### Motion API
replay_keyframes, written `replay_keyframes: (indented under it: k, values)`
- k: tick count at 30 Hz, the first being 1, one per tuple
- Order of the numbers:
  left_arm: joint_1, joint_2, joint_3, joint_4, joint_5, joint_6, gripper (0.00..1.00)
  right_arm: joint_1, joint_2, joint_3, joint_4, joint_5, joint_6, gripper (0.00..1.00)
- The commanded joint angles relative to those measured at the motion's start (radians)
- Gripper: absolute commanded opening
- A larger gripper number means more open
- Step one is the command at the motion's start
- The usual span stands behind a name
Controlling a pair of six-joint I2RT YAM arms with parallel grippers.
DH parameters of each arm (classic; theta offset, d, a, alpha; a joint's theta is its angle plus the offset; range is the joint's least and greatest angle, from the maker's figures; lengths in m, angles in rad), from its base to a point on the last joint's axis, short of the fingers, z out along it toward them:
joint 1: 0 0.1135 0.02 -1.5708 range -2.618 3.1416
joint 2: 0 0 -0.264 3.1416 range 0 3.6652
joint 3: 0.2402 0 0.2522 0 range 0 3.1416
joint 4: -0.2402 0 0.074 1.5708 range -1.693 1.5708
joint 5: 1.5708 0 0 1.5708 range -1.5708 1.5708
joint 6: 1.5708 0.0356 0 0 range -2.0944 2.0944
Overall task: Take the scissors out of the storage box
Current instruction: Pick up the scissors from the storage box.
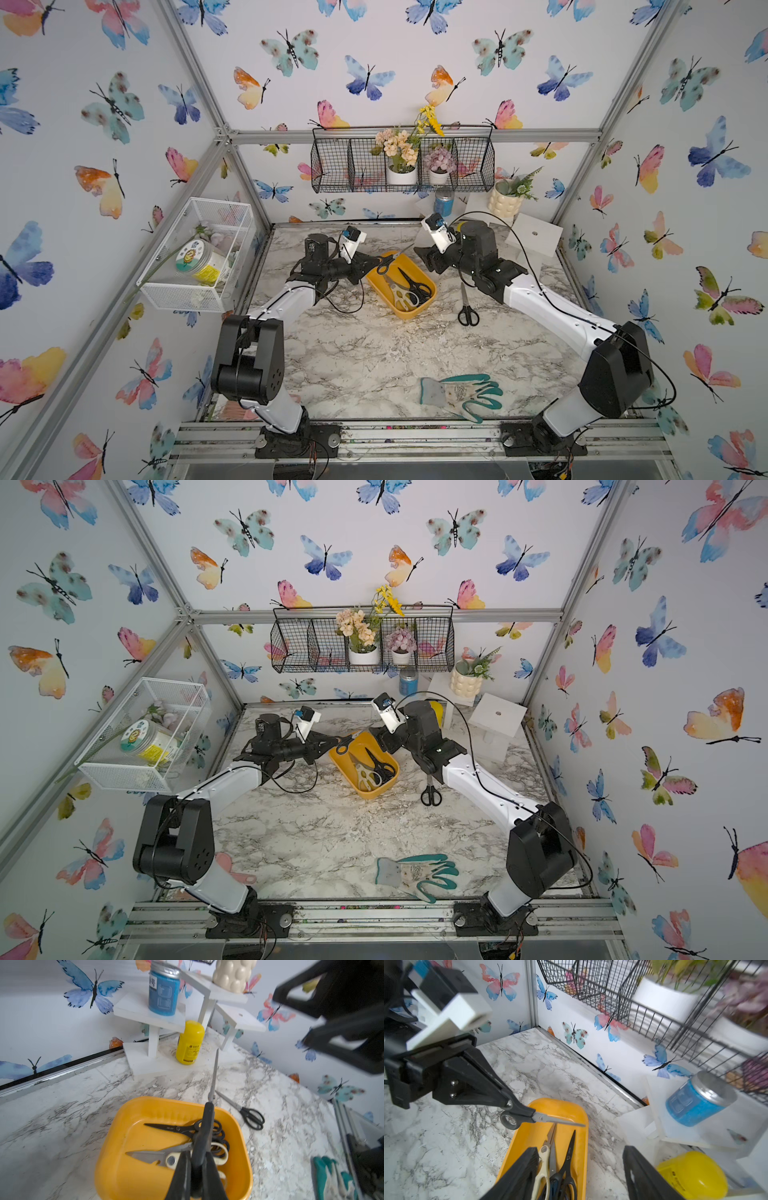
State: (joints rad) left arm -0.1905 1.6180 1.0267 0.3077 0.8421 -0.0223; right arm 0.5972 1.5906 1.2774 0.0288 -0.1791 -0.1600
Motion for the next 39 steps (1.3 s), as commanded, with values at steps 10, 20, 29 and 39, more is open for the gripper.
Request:
replay_keyframes:
  k: [10,20,29,39]
  values:
    - [-0.075,-0.067,-0.168,0.574,-0.034,-0.697,0.0,-0.079,0.039,-0.072,0.104,-0.514,0.13,0.68]
    - [-0.119,-0.082,-0.188,0.684,-0.045,-0.77,0.0,-0.108,0.142,0.014,0.069,-0.728,0.146,0.65]
    - [-0.132,-0.079,-0.183,0.68,-0.05,-0.757,0.0,-0.108,0.141,0.018,0.082,-0.78,0.154,0.62]
    - [-0.15,-0.06,-0.176,0.684,-0.042,-0.753,0.0,-0.108,0.15,0.004,0.164,-0.811,0.231,0.4]
